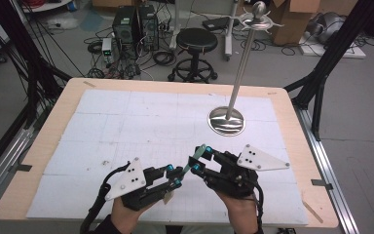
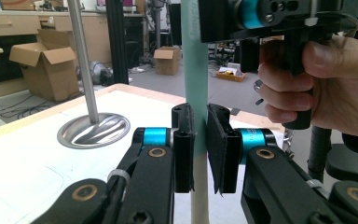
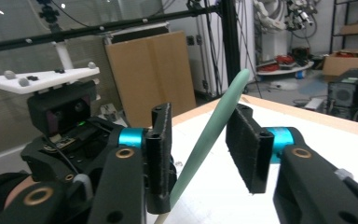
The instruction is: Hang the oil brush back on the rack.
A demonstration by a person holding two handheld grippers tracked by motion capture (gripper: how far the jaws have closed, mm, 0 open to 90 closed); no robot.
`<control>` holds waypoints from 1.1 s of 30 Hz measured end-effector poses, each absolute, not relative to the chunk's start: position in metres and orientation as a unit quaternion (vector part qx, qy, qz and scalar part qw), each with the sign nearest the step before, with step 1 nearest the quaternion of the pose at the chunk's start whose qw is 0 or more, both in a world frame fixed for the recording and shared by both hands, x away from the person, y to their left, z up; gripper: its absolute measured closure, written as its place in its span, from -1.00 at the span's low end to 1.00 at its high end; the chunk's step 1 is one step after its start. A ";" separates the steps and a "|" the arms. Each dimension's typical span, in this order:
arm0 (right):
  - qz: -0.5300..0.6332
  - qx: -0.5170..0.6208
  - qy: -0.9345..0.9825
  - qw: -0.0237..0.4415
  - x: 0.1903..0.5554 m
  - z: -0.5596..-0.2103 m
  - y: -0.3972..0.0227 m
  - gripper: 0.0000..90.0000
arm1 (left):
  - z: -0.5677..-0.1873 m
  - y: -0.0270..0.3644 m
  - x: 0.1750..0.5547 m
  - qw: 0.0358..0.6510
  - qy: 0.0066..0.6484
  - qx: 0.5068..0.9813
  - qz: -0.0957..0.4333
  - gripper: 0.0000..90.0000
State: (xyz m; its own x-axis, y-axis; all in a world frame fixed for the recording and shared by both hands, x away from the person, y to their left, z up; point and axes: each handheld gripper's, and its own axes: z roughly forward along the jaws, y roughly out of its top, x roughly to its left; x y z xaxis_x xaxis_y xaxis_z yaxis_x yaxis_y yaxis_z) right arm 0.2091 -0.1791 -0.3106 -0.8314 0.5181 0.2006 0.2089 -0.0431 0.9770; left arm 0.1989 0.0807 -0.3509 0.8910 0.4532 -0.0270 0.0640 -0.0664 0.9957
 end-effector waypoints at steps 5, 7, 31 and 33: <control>0.672 0.272 0.681 0.108 0.208 -0.311 -0.180 0.59 | -0.351 0.080 0.198 0.658 0.179 0.717 0.145 0.79; 0.672 0.270 0.681 0.107 0.208 -0.310 -0.180 0.65 | -0.351 0.080 0.198 0.657 0.179 0.718 0.145 0.79; 0.689 0.124 0.714 0.011 0.211 -0.286 -0.185 0.83 | -0.358 0.086 0.209 0.656 0.106 0.747 -0.007 0.29; 0.693 0.118 0.712 0.002 0.212 -0.287 -0.186 0.83 | -0.359 0.086 0.209 0.657 0.100 0.748 -0.008 0.43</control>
